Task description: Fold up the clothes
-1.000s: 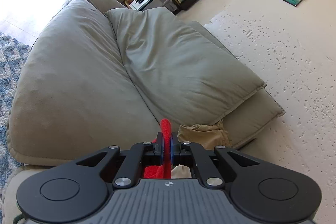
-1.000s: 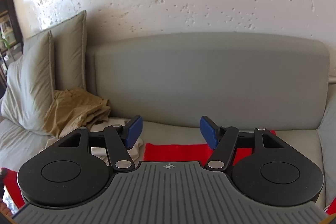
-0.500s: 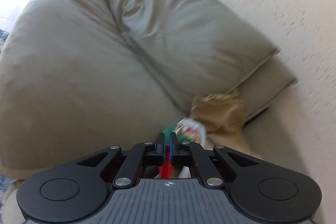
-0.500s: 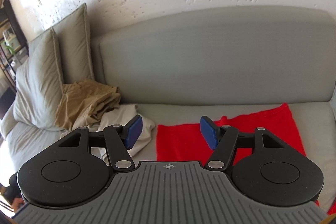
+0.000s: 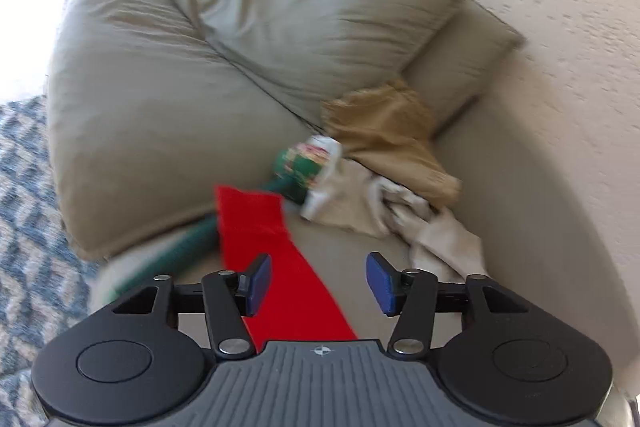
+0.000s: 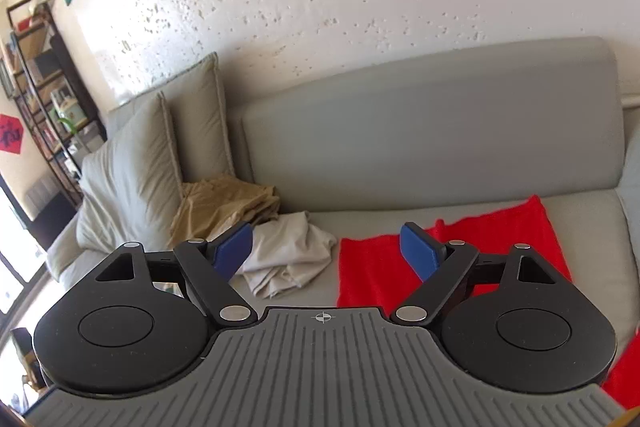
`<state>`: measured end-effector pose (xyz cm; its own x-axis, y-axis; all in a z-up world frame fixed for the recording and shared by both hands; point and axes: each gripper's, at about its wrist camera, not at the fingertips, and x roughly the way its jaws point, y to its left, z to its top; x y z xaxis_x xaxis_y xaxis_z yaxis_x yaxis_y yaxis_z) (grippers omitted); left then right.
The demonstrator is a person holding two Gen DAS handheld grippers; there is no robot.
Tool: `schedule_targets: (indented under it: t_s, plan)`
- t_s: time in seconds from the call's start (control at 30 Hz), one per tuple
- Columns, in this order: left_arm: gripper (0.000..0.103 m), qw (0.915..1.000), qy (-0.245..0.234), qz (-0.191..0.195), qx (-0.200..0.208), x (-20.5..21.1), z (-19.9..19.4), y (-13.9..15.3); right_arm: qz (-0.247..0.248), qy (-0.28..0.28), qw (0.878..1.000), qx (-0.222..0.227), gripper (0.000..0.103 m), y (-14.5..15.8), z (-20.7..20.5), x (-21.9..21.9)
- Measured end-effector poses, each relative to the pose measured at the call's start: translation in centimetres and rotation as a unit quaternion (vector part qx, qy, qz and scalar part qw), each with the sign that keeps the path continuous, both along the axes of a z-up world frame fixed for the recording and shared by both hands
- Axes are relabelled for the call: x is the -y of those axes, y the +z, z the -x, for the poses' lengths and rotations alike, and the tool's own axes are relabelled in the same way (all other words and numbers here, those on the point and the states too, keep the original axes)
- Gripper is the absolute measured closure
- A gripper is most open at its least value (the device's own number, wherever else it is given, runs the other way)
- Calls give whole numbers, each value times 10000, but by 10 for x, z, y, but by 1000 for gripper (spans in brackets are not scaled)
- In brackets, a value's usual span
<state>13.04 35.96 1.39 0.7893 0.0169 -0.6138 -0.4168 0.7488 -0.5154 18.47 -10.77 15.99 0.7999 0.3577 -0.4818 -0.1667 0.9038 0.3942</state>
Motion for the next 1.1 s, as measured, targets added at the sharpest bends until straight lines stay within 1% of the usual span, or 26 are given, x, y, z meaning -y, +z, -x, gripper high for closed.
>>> schedule_targets:
  t_s: [0.07, 0.17, 0.23, 0.27, 0.3, 0.33, 0.37, 0.4, 0.47, 0.5, 0.53, 0.57, 0.6, 0.73, 0.77, 0.83, 0.87, 0.9, 0.93, 0.97, 1.0, 1.07, 1.1]
  plan:
    - [45, 9980, -526, 267, -237, 48, 23, -6, -181, 80, 9997, -112, 17, 4, 32, 20]
    - [45, 9910, -883, 664, -754, 107, 63, -25, -518, 167, 9982, -249, 14, 3, 83, 55]
    - [44, 9870, -886, 908, -986, 138, 86, -41, -728, 78, 9970, -259, 12, -6, 114, 77]
    - [43, 9867, -763, 1053, -971, 148, 96, -51, -841, 23, 9961, -255, 12, -12, 129, 88]
    - [43, 9861, -595, 1280, -876, 155, 105, -63, -968, -53, 9950, -257, 12, -19, 141, 98]
    - [43, 9836, -464, 1543, -807, 159, 110, -75, -1119, -129, 9933, -269, 12, -28, 152, 107]
    - [49, 9807, -386, 1768, -736, 163, 113, -84, -1269, -175, 9912, -337, 12, -38, 160, 116]
    - [50, 9774, -316, 1982, -663, 168, 116, -92, -1416, -219, 9888, -413, 12, -48, 168, 124]
    - [50, 9744, -348, 2187, -401, 175, 118, -101, -1739, -281, 9822, -652, 12, -65, 175, 139]
    - [48, 9738, -400, 2213, -329, 177, 117, -106, -1904, -244, 9790, -689, 12, -72, 179, 146]
    - [48, 9715, -372, 2314, -369, 178, 117, -112, -2040, -197, 9763, -693, 12, -78, 184, 151]
    - [48, 9685, -327, 2432, -430, 178, 117, -118, -2131, -170, 9745, -677, 12, -83, 189, 156]
    - [48, 9644, -282, 2601, -391, 177, 119, -122, -2162, -149, 9740, -657, 12, -86, 193, 159]
    - [47, 9474, -175, 3194, -98, 172, 121, -128, -2211, -71, 9735, -579, 12, -96, 203, 167]
    - [47, 9399, -192, 3409, 1, 172, 121, -130, -2228, -53, 9733, -555, 12, -98, 203, 168]
    - [52, 9176, -340, 3950, 289, 173, 117, -134, -2338, -17, 9708, -533, 12, -101, 203, 169]
    - [53, 9089, -293, 4145, 346, 173, 116, -137, -2387, 5, 9697, -523, 12, -102, 203, 169]
    - [53, 9059, -121, 4223, 305, 174, 114, -141, -2399, 49, 9694, -517, 12, -103, 204, 168]
    - [53, 9059, 134, 4225, 253, 173, 114, -144, -2410, 93, 9691, -510, 12, -103, 204, 168]
    - [53, 9012, 311, 4313, 294, 171, 113, -148, -2414, 132, 9690, -502, 12, -104, 205, 167]
    - [53, 8937, 423, 4451, 366, 169, 112, -150, -2368, 137, 9703, -484, 12, -103, 205, 166]
    - [54, 8880, 658, 4520, 539, 164, 108, -149, -2253, 114, 9731, -462, 12, -103, 207, 164]
    - [54, 8968, 732, 4316, 644, 162, 105, -142, -2211, 99, 9741, -464, 12, -104, 208, 163]
